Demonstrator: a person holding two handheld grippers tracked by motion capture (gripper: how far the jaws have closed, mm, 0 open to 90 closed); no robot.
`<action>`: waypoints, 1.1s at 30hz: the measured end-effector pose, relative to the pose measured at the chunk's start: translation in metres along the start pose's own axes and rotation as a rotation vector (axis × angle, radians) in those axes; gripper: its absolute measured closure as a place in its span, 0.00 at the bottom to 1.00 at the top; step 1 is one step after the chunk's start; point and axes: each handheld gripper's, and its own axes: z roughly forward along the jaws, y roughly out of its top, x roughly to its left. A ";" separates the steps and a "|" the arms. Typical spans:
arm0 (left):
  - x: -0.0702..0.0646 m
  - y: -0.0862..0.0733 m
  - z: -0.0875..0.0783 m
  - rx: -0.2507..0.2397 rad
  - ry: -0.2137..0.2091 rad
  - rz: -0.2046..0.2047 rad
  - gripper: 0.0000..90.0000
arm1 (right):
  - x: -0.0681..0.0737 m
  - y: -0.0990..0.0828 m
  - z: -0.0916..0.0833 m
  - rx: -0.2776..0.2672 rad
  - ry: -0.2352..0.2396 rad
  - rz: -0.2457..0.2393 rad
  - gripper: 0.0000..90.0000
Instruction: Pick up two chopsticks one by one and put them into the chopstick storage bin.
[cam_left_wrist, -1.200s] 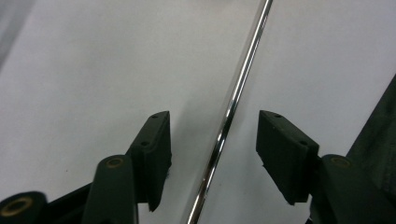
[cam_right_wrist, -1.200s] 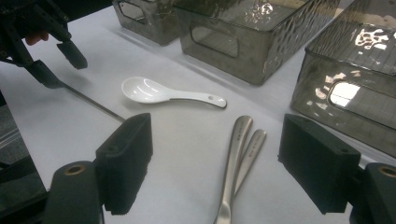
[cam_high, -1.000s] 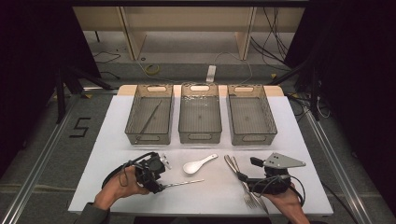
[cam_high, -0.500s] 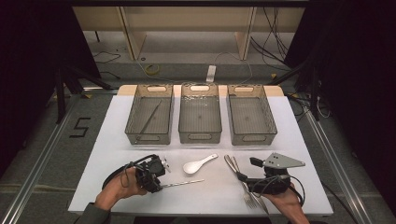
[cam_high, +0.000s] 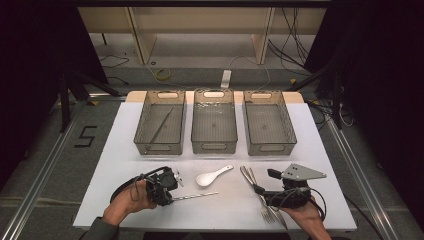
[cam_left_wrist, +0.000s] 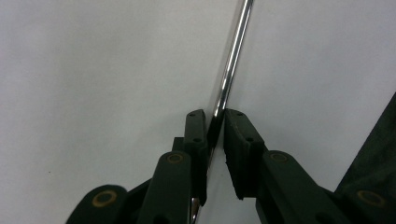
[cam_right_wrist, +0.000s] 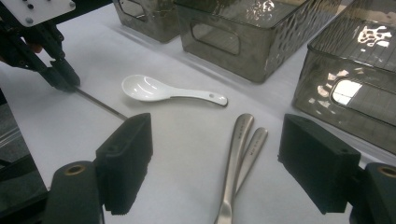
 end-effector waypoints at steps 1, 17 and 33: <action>0.000 0.000 0.000 -0.001 -0.001 0.002 0.87 | 0.000 0.000 0.000 0.000 0.000 0.000 0.30; -0.002 0.001 0.000 0.009 -0.012 0.053 0.94 | 0.000 0.000 0.000 0.001 0.000 0.002 0.30; -0.021 0.017 -0.029 -0.126 0.023 0.108 0.94 | -0.001 0.000 0.000 -0.002 -0.002 0.005 0.30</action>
